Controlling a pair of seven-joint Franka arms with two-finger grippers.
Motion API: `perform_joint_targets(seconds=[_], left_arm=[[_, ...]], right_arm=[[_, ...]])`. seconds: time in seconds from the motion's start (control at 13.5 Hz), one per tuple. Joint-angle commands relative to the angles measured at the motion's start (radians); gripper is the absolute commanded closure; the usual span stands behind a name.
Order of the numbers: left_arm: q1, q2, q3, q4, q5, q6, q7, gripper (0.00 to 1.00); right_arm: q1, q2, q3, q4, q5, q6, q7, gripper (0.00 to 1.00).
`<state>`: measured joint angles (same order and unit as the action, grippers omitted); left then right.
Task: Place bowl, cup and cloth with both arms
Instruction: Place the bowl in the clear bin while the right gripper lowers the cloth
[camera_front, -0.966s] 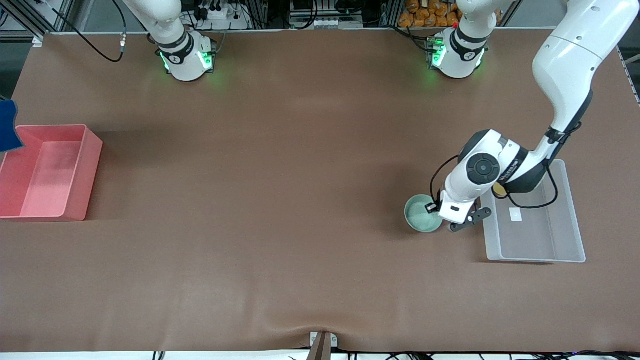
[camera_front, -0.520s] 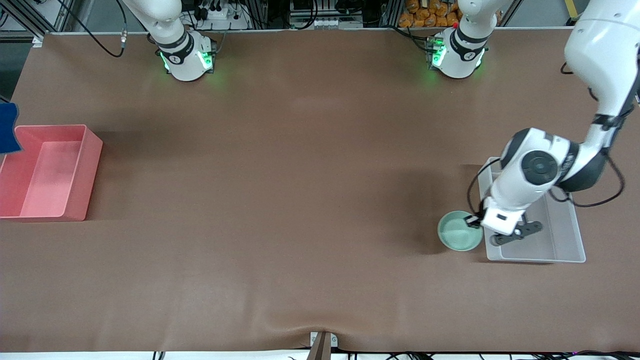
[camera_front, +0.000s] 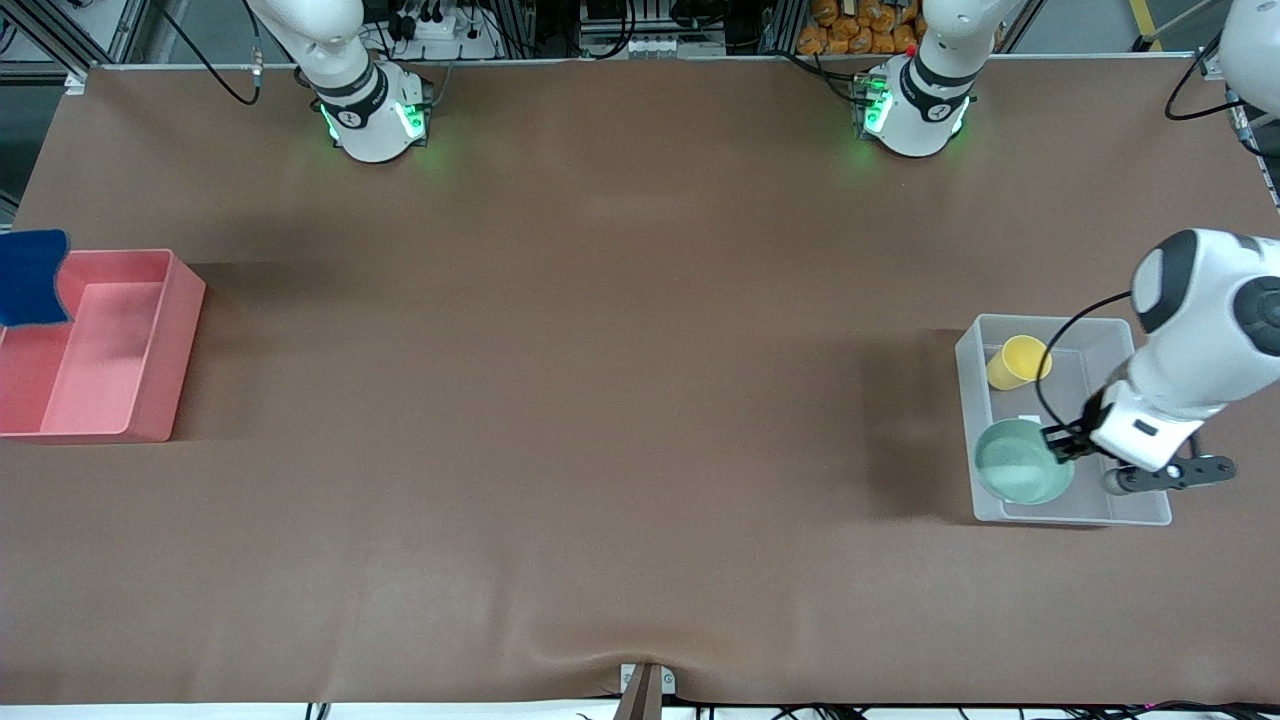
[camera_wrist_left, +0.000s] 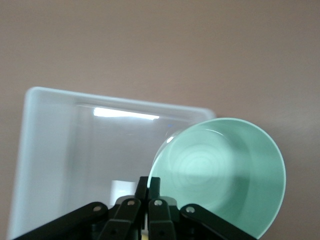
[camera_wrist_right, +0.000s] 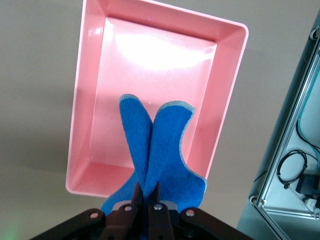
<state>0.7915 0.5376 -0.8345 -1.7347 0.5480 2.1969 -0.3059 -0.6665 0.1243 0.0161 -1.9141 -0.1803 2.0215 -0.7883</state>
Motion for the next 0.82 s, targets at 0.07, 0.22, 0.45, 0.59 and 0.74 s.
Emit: perform_joint_targets(seconds=[0.07, 0.22, 0.45, 0.59, 0.74], left_arm=[[0.109, 0.039, -0.015, -0.014, -0.019, -0.008, 0.146, 1.00], [0.133, 0.077, -0.009, -0.011, -0.016, -0.005, 0.183, 1.00], [0.143, 0.152, 0.021, -0.006, 0.001, 0.053, 0.208, 1.00], [0.137, 0.171, 0.048, -0.008, 0.029, 0.075, 0.215, 1.00], [0.138, 0.174, 0.048, -0.011, 0.040, 0.075, 0.222, 0.93]], right_arm=[[-0.008, 0.040, 0.002, -0.034, 0.034, 0.084, -0.003, 1.00], [-0.007, 0.080, 0.002, -0.034, 0.045, 0.124, -0.003, 1.00], [-0.007, 0.138, 0.002, -0.034, 0.056, 0.198, -0.003, 1.00], [-0.008, 0.178, 0.002, -0.033, 0.061, 0.242, -0.002, 1.00], [-0.012, 0.219, 0.002, -0.028, 0.067, 0.279, -0.002, 1.00]])
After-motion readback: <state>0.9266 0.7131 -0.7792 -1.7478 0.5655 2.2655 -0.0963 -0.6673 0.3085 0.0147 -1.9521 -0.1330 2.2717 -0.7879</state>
